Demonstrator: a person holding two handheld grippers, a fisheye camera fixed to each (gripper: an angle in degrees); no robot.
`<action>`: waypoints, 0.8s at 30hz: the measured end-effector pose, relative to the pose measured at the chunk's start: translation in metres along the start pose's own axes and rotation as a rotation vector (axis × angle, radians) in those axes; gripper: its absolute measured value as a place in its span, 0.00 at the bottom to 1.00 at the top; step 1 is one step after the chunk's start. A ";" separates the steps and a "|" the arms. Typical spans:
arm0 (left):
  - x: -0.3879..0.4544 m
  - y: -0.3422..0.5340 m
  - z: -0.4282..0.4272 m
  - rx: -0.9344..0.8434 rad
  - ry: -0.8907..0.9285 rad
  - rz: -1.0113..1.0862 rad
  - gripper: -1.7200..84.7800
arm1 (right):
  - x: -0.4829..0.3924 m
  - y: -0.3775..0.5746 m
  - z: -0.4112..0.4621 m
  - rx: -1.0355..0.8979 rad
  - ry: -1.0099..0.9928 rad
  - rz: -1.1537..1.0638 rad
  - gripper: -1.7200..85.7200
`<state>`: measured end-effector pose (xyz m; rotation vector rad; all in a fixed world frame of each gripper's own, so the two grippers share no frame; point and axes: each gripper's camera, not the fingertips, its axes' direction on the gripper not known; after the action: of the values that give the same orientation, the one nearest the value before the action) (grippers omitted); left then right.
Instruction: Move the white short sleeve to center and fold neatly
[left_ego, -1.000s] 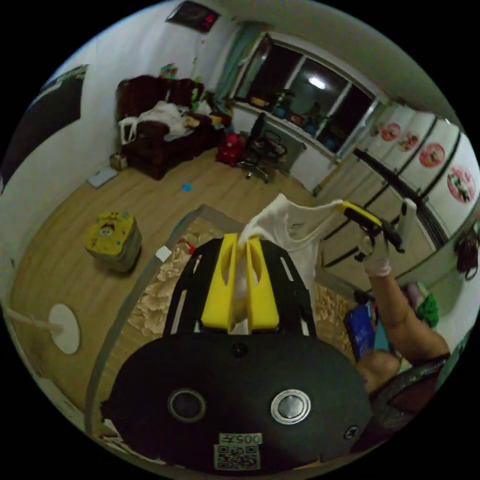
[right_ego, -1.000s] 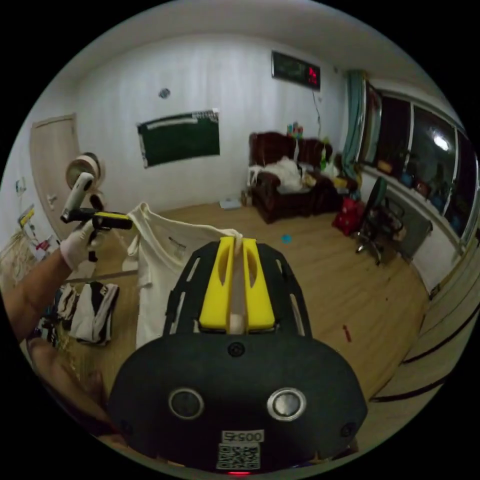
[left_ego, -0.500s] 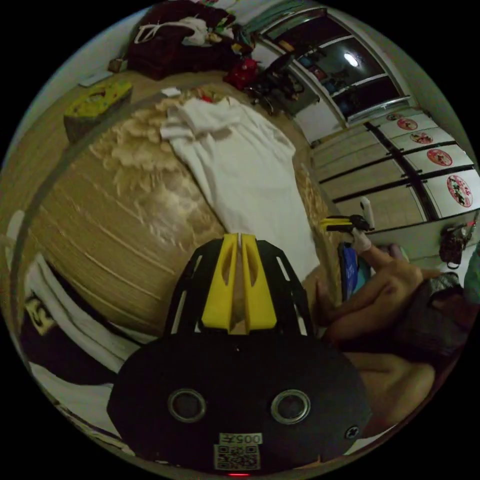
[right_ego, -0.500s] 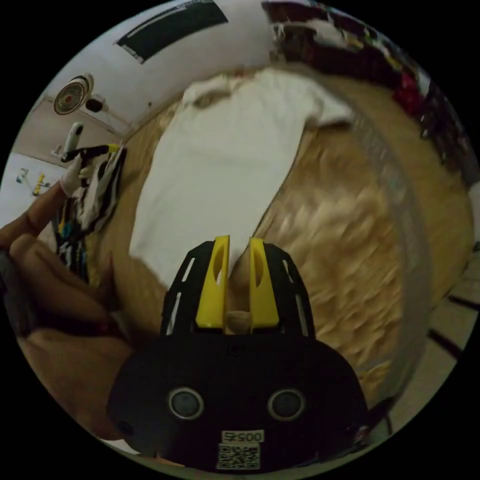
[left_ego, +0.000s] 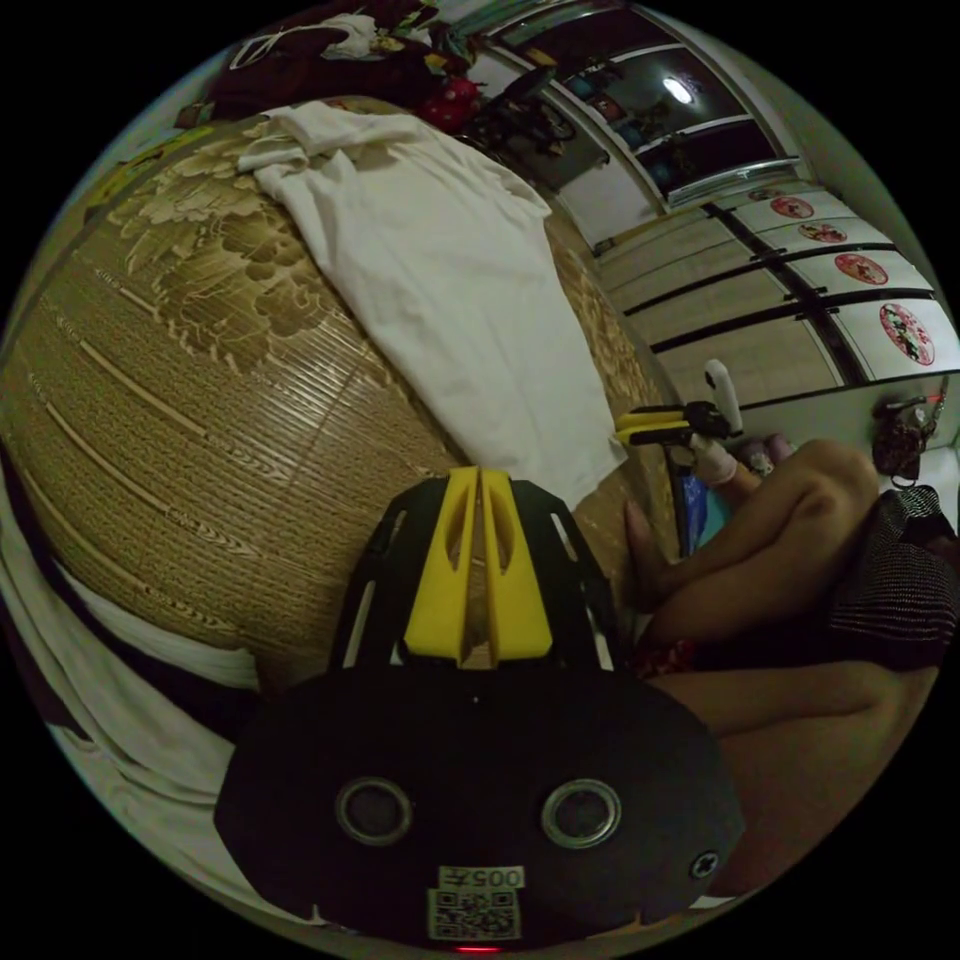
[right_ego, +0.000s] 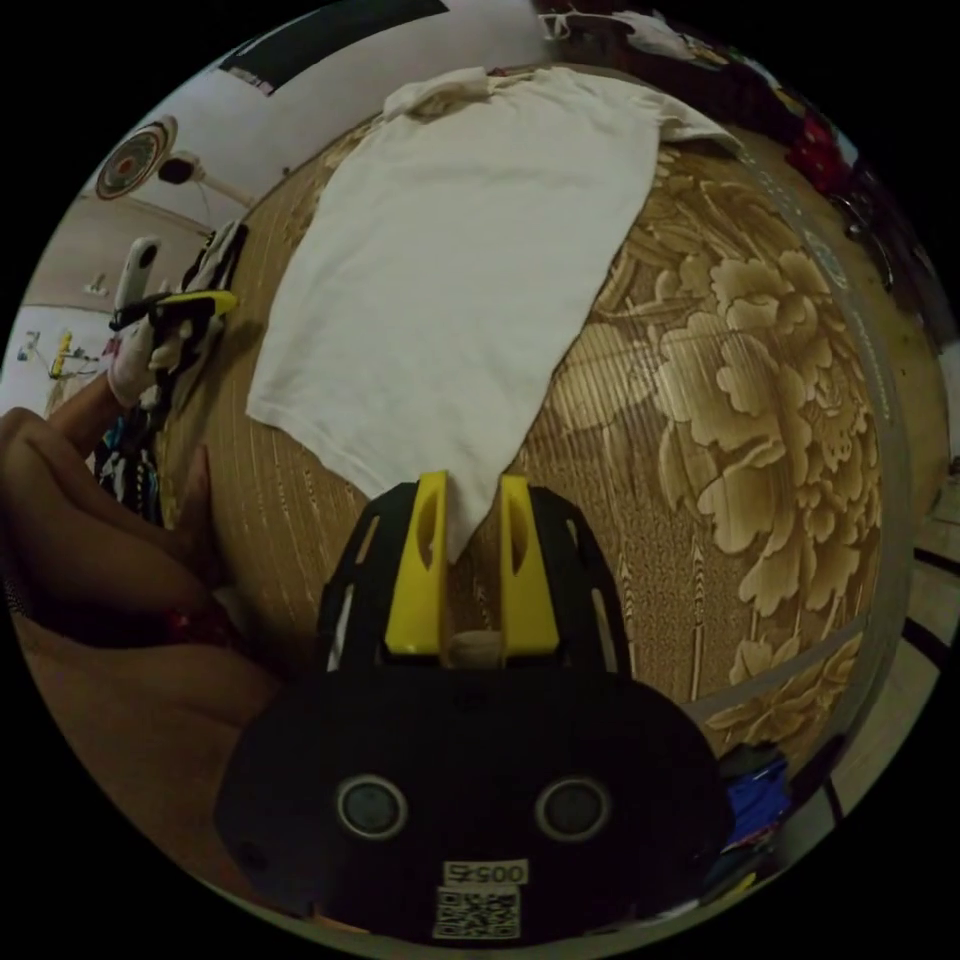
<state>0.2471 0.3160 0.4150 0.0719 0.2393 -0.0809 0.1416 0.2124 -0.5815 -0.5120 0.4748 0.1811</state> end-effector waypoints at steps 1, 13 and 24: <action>-0.008 -0.002 0.005 0.000 0.002 -0.002 0.01 | 0.005 0.000 0.003 -0.008 -0.013 0.001 0.06; -0.063 -0.022 0.049 0.055 -0.020 0.038 0.01 | 0.057 -0.029 -0.011 0.056 -0.469 -0.010 0.00; -0.074 -0.039 0.100 0.079 -0.153 0.133 0.04 | 0.089 -0.098 -0.155 0.570 -0.470 -0.026 0.00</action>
<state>0.1956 0.2742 0.5268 0.1588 0.0775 0.0362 0.1868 0.0532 -0.7010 0.0888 0.0465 0.1272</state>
